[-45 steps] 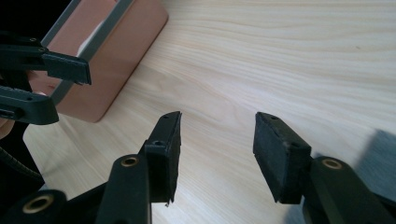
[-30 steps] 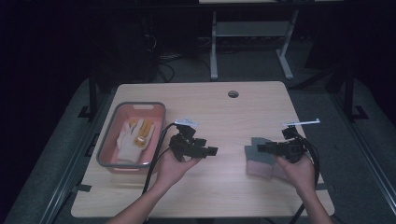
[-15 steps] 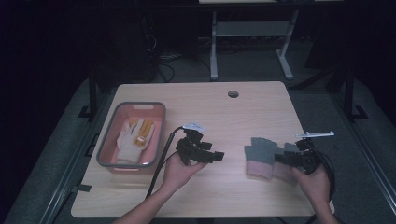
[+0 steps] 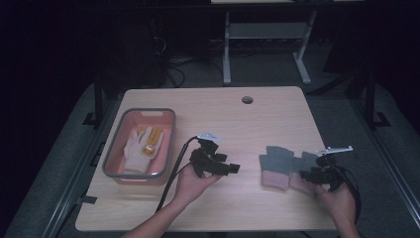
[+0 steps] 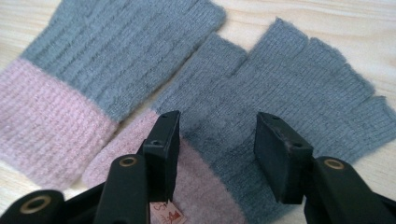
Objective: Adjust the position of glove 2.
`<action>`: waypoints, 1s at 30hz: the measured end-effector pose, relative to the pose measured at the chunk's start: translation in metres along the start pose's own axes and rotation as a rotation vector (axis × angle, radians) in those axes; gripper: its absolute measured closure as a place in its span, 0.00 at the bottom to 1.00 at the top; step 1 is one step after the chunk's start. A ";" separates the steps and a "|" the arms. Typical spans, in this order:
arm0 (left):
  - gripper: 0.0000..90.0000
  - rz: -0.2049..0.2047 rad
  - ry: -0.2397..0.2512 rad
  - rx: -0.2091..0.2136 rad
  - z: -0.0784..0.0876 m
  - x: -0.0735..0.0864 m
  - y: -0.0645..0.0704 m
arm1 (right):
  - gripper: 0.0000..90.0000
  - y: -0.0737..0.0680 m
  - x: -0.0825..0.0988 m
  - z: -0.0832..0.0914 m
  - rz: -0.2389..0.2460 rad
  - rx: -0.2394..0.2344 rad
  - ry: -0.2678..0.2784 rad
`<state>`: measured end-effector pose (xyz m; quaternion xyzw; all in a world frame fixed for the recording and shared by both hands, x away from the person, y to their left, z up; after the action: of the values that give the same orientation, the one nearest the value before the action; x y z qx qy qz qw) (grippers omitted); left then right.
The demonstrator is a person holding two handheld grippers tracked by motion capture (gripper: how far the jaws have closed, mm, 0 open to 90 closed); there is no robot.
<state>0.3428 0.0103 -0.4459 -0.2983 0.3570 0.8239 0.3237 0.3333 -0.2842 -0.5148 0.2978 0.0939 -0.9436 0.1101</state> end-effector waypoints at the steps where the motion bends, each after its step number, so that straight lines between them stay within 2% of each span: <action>1: 0.34 0.000 -0.003 0.000 -0.001 0.001 0.000 | 0.57 -0.001 0.000 -0.001 0.007 0.007 0.000; 3: 0.34 -0.006 -0.004 -0.007 -0.001 0.002 -0.001 | 0.61 -0.002 0.001 -0.002 0.009 0.002 -0.001; 7: 0.34 -0.007 0.007 -0.008 0.000 0.002 0.001 | 0.67 0.001 0.001 -0.005 -0.024 -0.018 0.006; 12: 0.34 -0.008 0.014 -0.002 0.000 0.004 0.004 | 0.80 0.003 0.002 -0.005 -0.030 -0.021 0.018; 17: 0.34 -0.012 0.003 0.005 -0.002 0.006 0.005 | 0.92 0.003 0.003 -0.005 -0.059 -0.042 0.038; 24: 0.34 -0.004 0.009 0.002 -0.002 0.005 0.002 | 0.95 0.005 0.002 -0.001 -0.071 -0.068 0.028; 30: 0.34 -0.004 0.008 -0.002 -0.001 0.005 0.001 | 0.96 0.005 -0.004 0.010 -0.074 -0.061 0.055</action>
<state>0.3392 0.0106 -0.4494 -0.3027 0.3567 0.8225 0.3235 0.3324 -0.2910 -0.5050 0.3163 0.1364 -0.9352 0.0816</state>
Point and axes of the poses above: each handheld gripper's, and its own axes: z roughly backward along the jaws, x roughly out of its underside, y roughly to its right, the point moved 8 cm from there along -z, roughly forward along the jaws, and after that the axes turned 4 degrees about y, right-handed, at the moved point
